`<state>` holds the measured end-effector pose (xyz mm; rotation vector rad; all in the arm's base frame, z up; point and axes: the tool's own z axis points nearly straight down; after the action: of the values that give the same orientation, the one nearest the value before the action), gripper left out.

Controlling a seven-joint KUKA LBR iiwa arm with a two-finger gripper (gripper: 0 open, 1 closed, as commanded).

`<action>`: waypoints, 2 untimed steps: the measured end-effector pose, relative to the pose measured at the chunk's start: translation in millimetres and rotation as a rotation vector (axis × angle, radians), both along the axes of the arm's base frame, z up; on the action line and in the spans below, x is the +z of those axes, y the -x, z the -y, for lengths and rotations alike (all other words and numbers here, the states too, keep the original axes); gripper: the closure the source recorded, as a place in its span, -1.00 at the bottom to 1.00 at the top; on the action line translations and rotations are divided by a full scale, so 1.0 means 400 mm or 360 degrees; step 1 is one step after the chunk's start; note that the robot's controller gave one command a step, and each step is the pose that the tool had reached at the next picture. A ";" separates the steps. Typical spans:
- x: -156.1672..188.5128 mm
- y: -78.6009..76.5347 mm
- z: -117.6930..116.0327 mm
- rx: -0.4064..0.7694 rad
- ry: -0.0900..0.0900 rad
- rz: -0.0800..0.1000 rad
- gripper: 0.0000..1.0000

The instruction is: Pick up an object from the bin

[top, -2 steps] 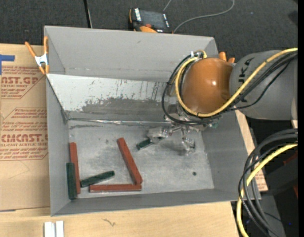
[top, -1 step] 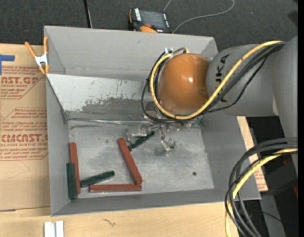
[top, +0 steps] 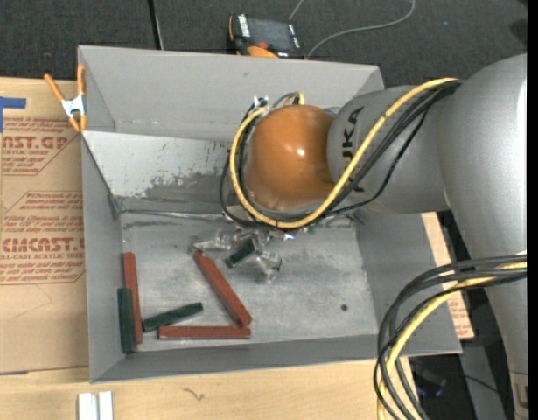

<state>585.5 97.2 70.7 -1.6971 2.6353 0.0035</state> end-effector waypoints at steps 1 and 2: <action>0.000 -0.017 0.110 -0.0123 0.0004 -0.0002 -1.00; 0.002 -0.017 0.106 -0.0121 0.0002 -0.0002 1.00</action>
Offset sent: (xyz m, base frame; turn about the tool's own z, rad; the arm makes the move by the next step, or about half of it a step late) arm 0.0059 -0.0445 -0.0007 0.0747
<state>592.4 54.9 71.5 -1.5967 2.6989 0.0026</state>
